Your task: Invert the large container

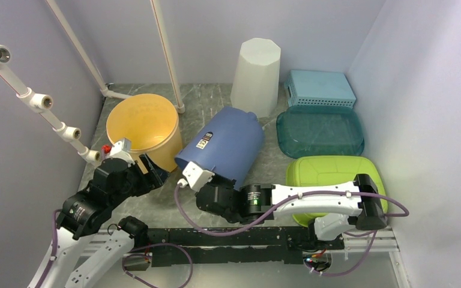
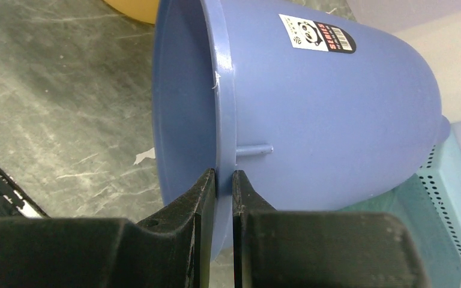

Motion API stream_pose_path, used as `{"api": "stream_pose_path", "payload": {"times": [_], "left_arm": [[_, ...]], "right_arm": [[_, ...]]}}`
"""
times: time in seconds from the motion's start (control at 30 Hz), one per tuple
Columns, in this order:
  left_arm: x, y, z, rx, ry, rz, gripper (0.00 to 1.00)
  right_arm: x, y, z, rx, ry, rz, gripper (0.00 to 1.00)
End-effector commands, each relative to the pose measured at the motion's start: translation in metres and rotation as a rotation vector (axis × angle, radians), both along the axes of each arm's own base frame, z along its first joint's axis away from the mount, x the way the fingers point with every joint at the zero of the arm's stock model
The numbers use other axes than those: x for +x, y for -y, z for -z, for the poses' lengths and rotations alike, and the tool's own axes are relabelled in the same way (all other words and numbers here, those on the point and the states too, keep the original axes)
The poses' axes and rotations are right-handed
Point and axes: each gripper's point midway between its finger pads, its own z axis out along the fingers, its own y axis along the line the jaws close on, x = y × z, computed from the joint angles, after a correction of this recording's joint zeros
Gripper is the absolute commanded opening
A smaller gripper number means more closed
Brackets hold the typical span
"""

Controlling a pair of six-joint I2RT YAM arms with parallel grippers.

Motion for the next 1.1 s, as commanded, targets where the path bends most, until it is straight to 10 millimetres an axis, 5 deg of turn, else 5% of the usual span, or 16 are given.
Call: {"api": "stream_pose_path", "payload": {"times": [0.0, 1.07], "left_arm": [[-0.002, -0.010, -0.019, -0.005, 0.053, -0.040, 0.79], [-0.023, -0.034, -0.018, 0.035, 0.098, -0.076, 0.80]], "right_arm": [[-0.028, 0.001, 0.043, -0.165, -0.077, -0.083, 0.00], [-0.074, -0.012, 0.081, -0.209, -0.181, -0.217, 0.00]]}}
